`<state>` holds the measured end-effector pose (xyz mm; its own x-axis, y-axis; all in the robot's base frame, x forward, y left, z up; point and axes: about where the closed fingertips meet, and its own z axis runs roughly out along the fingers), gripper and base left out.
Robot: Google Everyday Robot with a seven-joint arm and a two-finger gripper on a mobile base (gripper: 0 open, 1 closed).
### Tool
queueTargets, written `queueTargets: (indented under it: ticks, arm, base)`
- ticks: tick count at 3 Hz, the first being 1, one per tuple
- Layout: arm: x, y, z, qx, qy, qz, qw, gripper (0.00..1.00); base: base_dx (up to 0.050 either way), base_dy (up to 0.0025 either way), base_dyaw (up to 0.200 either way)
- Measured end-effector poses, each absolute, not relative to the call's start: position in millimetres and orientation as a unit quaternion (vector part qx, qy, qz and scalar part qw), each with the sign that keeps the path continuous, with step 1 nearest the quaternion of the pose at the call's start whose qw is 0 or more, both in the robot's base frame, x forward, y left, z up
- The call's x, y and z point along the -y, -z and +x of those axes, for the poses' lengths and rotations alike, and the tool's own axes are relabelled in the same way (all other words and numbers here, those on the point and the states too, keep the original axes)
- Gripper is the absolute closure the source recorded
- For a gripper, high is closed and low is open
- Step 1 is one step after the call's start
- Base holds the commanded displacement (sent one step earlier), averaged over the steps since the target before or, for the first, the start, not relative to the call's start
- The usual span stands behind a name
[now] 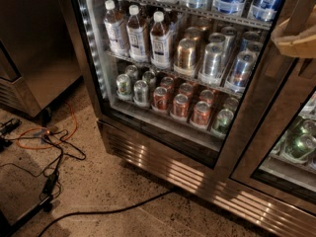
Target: Open left fridge door
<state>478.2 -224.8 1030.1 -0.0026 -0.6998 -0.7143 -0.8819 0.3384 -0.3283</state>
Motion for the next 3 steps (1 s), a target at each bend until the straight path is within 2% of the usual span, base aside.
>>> queueTargets:
  ticks: [1,2,3]
  arm:
    - [224.7,-1030.1,478.2,-0.7,-0.107,-0.565,0.424,1.0]
    - [225.4,-1029.4,478.1,-0.7,-0.107,-0.568,0.42,1.0]
    - [225.3,-1029.3,478.1,-0.699,-0.107,-0.568,0.42,1.0]
  base:
    - [0.0,0.0,0.0]
    - [-0.05,0.00002,0.0]
    - [0.0,0.0,0.0]
